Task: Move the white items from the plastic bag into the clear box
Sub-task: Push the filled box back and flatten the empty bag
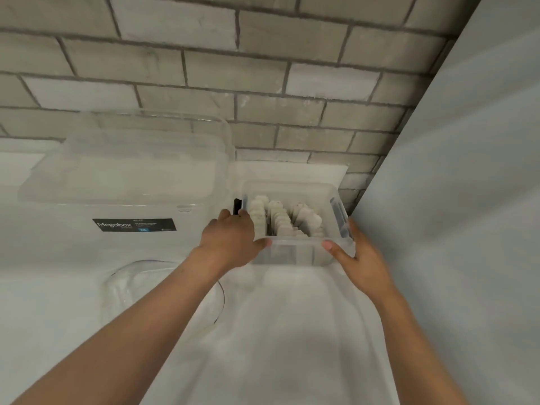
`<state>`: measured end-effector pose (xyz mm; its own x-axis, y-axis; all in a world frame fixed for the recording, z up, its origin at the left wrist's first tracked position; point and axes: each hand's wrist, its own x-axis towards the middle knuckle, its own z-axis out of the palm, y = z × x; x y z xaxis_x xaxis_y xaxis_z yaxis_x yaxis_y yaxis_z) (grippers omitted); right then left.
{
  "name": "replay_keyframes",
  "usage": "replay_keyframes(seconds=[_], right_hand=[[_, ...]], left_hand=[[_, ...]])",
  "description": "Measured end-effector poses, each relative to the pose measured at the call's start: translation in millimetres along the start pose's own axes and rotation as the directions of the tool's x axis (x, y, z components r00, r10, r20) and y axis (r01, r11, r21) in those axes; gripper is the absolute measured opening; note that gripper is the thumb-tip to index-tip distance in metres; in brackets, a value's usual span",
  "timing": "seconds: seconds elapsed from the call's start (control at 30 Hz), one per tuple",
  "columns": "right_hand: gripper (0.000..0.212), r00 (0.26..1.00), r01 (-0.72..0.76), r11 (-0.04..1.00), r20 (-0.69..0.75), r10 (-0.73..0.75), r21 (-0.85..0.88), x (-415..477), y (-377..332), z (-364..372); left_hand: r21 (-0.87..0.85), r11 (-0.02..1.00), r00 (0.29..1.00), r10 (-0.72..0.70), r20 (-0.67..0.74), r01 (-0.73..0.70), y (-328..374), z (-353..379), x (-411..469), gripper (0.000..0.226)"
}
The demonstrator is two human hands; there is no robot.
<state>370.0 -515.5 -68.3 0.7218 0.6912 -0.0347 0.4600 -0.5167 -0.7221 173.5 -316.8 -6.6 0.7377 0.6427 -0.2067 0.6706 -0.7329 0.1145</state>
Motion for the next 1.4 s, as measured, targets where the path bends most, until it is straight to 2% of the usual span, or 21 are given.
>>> replay_keyframes(seconds=[0.07,0.17,0.33,0.5,0.67,0.77,0.83,1.0,1.1,1.17,1.23,1.3,1.4], right_hand=[[0.088,1.0,-0.023,1.0,0.017,0.023,-0.011,32,2,-2],[0.092,0.999,-0.023,1.0,0.036,0.024,-0.02,71,0,-4],[0.098,0.997,-0.011,1.0,0.073,0.01,0.01,103,-5,-9],[0.104,0.995,-0.021,0.999,0.097,0.025,-0.042,120,-6,-6],[0.105,1.0,-0.014,1.0,0.016,0.014,0.003,116,-6,-3],[0.104,0.993,0.002,1.0,-0.115,0.001,0.022,90,-13,6],[0.095,0.984,0.041,0.999,-0.174,-0.035,0.03,54,-23,17],[0.081,0.988,0.155,0.978,-0.043,-0.15,0.141,-63,-54,64],[0.095,0.959,0.268,0.955,0.06,-0.277,0.125,-115,-77,93],[0.112,0.924,0.356,0.931,0.123,-0.363,0.073,-136,-85,115],[0.124,0.896,0.416,0.909,0.16,-0.414,0.022,-147,-90,136],[0.129,0.88,0.456,0.889,0.17,-0.443,-0.047,-152,-95,156],[0.121,0.871,0.484,0.862,0.178,-0.458,-0.149,-155,-102,182]], left_hand=[[-0.098,0.995,0.998,-0.013,0.066,0.019,5,-2,26,0.088],[-0.197,0.98,0.998,-0.008,0.068,0.021,9,2,59,0.091],[-0.245,0.968,0.996,-0.039,0.082,0.058,10,-1,94,0.093],[-0.273,0.957,0.995,-0.078,0.064,0.093,12,-5,107,0.091],[-0.333,0.938,0.995,-0.088,0.039,0.096,17,-8,93,0.093],[-0.387,0.922,1.0,0.007,-0.013,-0.012,19,-15,56,0.093],[-0.401,0.911,0.994,0.082,-0.067,-0.102,14,-22,21,0.084],[-0.487,0.829,0.944,0.139,-0.298,-0.276,-40,-22,-82,0.047],[-0.539,0.777,0.878,0.037,-0.477,-0.326,-86,-8,-133,0.037],[-0.619,0.716,0.826,-0.107,-0.554,-0.322,-123,11,-156,0.046],[-0.699,0.658,0.817,-0.22,-0.533,-0.279,-166,40,-171,0.071],[-0.761,0.618,0.881,-0.228,-0.415,-0.198,-209,73,-181,0.108],[-0.722,0.69,0.978,-0.125,-0.17,-0.038,-254,109,-183,0.141]])
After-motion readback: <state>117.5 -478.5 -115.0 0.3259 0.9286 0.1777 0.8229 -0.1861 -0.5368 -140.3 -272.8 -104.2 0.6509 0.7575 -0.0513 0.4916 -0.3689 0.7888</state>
